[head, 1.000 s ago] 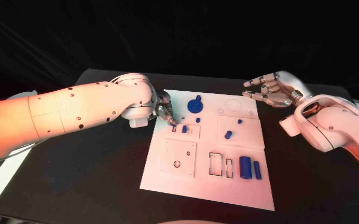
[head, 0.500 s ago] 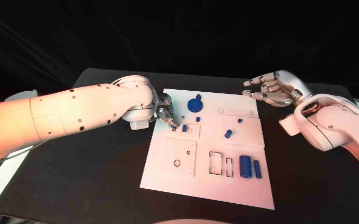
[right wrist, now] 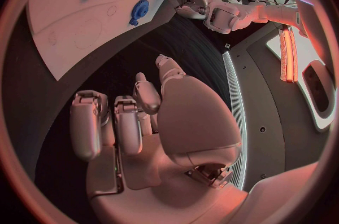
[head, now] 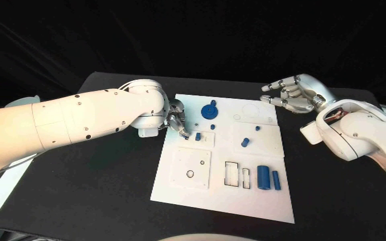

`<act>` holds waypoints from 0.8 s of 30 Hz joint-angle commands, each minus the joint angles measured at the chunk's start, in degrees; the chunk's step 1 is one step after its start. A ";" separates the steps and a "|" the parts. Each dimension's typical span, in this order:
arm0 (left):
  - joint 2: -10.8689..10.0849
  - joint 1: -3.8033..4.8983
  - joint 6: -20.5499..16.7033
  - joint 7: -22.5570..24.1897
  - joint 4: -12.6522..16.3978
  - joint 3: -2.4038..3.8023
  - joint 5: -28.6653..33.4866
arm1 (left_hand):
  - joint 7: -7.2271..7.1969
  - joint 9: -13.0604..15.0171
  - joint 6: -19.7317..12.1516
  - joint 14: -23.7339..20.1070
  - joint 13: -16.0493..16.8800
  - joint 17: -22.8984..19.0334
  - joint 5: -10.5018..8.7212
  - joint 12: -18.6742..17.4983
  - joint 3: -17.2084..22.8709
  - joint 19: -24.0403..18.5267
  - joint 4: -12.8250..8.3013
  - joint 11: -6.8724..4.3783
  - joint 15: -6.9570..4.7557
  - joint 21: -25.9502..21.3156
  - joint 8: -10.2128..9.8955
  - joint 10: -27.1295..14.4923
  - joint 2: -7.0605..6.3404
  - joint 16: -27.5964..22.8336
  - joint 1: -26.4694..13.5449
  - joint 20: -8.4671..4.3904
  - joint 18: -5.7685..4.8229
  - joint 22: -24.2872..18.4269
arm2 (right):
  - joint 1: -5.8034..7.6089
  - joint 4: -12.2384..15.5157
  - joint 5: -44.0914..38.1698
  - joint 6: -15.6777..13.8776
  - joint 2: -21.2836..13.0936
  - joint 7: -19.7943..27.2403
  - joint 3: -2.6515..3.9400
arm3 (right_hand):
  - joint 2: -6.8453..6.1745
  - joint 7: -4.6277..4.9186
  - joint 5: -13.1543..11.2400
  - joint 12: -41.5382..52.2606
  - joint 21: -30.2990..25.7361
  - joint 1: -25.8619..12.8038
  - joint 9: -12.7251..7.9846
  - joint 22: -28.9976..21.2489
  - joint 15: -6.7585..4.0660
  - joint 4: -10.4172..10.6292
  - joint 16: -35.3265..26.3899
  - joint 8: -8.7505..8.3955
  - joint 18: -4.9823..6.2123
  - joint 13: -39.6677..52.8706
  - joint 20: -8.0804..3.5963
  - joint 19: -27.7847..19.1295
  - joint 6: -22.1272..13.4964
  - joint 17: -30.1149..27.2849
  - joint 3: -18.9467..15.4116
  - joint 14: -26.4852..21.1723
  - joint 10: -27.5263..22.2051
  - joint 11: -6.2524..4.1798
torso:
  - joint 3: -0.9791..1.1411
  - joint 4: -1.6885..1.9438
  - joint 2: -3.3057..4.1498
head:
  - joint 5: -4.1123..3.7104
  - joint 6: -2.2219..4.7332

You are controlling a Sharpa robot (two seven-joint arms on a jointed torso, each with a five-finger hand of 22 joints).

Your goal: Assemble the parts on the task board

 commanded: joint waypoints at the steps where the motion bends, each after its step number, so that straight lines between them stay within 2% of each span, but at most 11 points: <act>1: 0.24 -0.02 2.85 -1.72 -0.08 -0.04 -1.39 | -0.45 0.09 0.09 6.03 0.18 15.07 0.15 0.31 7.36 3.28 -6.95 -0.12 0.27 0.07 0.40 0.50 0.36 0.18 0.15 -0.06 -0.01 7.88 | -0.06 -0.06 -0.11 1.01 0.17 0.40 0.00 | 0.34 0.00 -0.24 -0.22 -0.22 0.00 0.03 -0.03 -0.35 -0.17 -0.33 0.31 0.73 -0.06 -0.10 -0.34 0.49 14.11 -0.18 5.71 -0.37 -0.15 | -0.02 -0.03 0.03 | 0.06 -0.13; 7: 0.40 -0.07 4.00 -1.69 -0.06 -0.08 -1.48 | -0.46 0.10 0.13 6.03 0.34 15.07 0.13 0.44 7.44 3.31 -7.05 -0.13 0.27 0.13 0.45 0.61 0.25 0.18 0.09 -0.07 -0.03 7.95 | -0.07 -0.16 -0.12 1.25 0.24 0.23 0.00 | 0.34 0.01 -0.26 -0.25 -0.24 0.00 0.03 -0.06 -0.35 -0.16 -0.34 0.31 0.73 -0.08 -0.10 -0.35 0.48 14.11 -0.18 5.70 -0.39 -0.15 | -0.06 0.04 0.05 | 0.03 -0.27; 24: 1.05 -0.43 4.40 -1.67 -0.40 -0.13 -1.52 | -0.46 0.10 0.16 6.03 0.45 15.07 0.13 0.54 7.55 3.30 -7.15 -0.14 0.28 0.11 0.49 0.69 0.15 0.18 0.03 -0.07 -0.03 7.93 | -0.09 -0.31 -0.13 1.52 0.30 0.10 0.00 | 0.34 0.01 -0.28 -0.27 -0.25 0.00 0.03 -0.08 -0.35 -0.16 -0.34 0.31 0.74 -0.10 -0.10 -0.36 0.48 14.10 -0.19 5.70 -0.40 -0.15 | 0.00 -0.02 0.02 | -0.02 -0.43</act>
